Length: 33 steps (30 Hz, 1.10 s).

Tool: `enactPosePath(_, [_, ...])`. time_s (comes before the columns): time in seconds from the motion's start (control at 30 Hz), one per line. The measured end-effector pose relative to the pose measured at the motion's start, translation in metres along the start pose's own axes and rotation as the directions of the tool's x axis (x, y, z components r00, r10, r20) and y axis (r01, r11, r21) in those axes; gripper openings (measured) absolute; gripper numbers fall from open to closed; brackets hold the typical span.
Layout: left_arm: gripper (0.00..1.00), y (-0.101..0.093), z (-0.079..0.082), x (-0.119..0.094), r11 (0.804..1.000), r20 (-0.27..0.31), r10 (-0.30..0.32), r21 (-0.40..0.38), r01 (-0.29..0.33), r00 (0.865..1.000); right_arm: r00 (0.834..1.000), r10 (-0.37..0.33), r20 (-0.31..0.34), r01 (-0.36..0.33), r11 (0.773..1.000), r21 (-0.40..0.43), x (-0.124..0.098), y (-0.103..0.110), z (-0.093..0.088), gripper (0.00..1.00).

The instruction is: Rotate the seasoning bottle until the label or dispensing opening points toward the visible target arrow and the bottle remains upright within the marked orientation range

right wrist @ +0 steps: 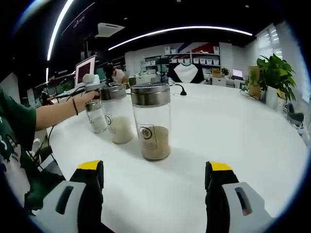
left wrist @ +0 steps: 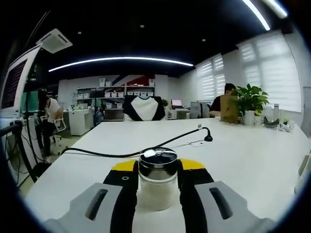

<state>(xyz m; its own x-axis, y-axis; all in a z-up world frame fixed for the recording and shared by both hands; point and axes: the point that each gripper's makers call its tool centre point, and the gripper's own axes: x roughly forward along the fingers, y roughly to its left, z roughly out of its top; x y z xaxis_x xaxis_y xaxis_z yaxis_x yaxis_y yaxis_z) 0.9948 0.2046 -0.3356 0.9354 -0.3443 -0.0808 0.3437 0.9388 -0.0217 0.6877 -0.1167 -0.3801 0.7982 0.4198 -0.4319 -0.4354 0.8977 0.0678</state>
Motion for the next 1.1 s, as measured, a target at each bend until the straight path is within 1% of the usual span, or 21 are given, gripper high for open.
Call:
enactPosePath(0.1, [0.33, -0.005, -0.001, -0.006, 1.000, 0.004, -0.003, 0.010, 0.003, 1.000, 1.000, -0.001, 0.001, 0.001, 1.000, 0.002, 0.000, -0.001, 0.000, 0.88])
enactPosePath(0.23, [0.33, -0.010, -0.002, -0.015, 1.000, 0.007, -0.004, 0.004, 0.004, 1.000, 1.000, -0.001, 0.002, 0.001, 1.000, 0.002, 0.000, -0.001, 0.000, 0.88])
enactPosePath(0.43, [0.33, -0.022, -0.003, -0.029, 1.000, 0.016, -0.024, 0.007, 0.023, 1.000, 1.000, 0.000, 0.001, 0.000, 1.000, 0.006, 0.000, -0.002, 0.000, 0.88])
enactPosePath(0.73, [0.33, -0.032, -0.006, -0.057, 0.999, 0.022, -0.040, -0.002, 0.040, 0.999, 1.000, 0.000, 0.003, 0.000, 1.000, 0.011, 0.000, -0.004, -0.001, 0.88])
enactPosePath(0.87, [0.33, -0.038, -0.006, -0.072, 0.998, 0.026, -0.053, 0.015, 0.053, 0.998, 1.000, -0.002, 0.001, 0.001, 1.000, 0.013, 0.000, -0.005, -0.002, 0.88])
enactPosePath(1.03, [0.33, -0.045, -0.008, -0.091, 0.998, 0.029, -0.061, 0.012, 0.061, 0.998, 1.000, 0.002, 0.002, -0.002, 1.000, 0.013, 0.001, -0.004, -0.002, 0.88])
enactPosePath(1.1, [0.33, -0.048, -0.009, -0.097, 0.997, 0.030, -0.072, 0.025, 0.071, 0.997, 1.000, 0.000, 0.000, 0.000, 1.000, 0.014, 0.000, -0.004, -0.003, 0.88])
